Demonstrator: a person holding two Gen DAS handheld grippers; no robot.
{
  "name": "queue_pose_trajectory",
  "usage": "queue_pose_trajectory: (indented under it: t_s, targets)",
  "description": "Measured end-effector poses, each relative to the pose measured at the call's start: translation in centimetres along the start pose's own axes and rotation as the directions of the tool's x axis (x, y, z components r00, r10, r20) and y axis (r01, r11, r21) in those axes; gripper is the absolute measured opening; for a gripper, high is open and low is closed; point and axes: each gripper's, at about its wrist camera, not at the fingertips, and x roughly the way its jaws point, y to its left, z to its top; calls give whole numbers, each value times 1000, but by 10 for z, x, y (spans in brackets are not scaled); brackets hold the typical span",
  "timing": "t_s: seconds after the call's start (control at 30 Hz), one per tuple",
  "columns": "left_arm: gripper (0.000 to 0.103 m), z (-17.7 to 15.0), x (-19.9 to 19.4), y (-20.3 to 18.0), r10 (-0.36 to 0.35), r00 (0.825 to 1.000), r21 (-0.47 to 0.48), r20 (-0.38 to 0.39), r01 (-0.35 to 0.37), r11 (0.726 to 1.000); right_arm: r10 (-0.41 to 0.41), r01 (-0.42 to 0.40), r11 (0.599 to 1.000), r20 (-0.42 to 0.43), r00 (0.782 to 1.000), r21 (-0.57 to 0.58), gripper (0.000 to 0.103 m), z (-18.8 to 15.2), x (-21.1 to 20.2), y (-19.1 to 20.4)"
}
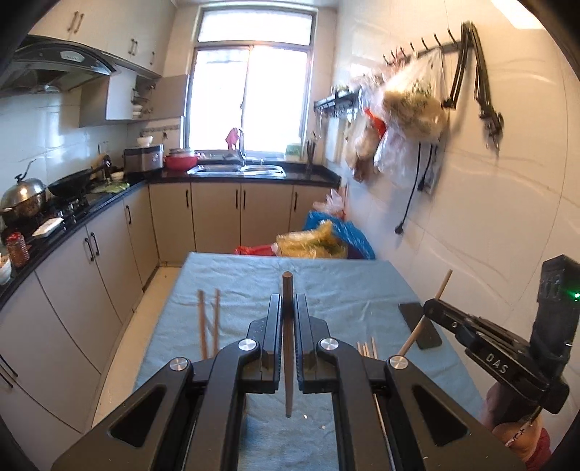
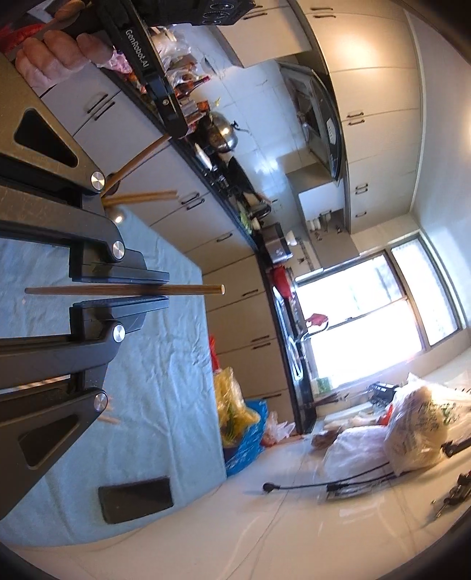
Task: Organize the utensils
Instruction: 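Carry the chopstick in the left gripper over the cup while the right gripper carries its chopstick, then lower both chopsticks into the holder cup and open both grippers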
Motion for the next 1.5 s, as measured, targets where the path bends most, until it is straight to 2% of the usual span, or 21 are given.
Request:
queue_pose_trajectory:
  t_s: [0.3,0.57,0.77,0.97,1.23,1.5]
  targets:
    - [6,31,-45,31,46,995,-28,89,-44,999,85,-85,996,41,996,-13,7,23,12,41]
    - [6,35,-63,55,86,989,-45,119,-81,996,145,-144,989,51,988,-24,7,43,33,77]
    - [6,29,-54,75,119,989,-67,90,-113,991,174,-174,984,8,985,-42,7,43,57,101]
    - [6,17,-27,93,133,991,-92,23,-131,987,157,-160,984,-45,987,-72,7,30,87,118]
    - [6,1,10,113,144,987,-122,-72,-152,981,113,-127,989,-162,980,-80,7,8,130,113]
    - [6,-12,35,121,153,980,-144,-125,-170,975,89,-109,991,-239,967,-74,7,-12,161,106]
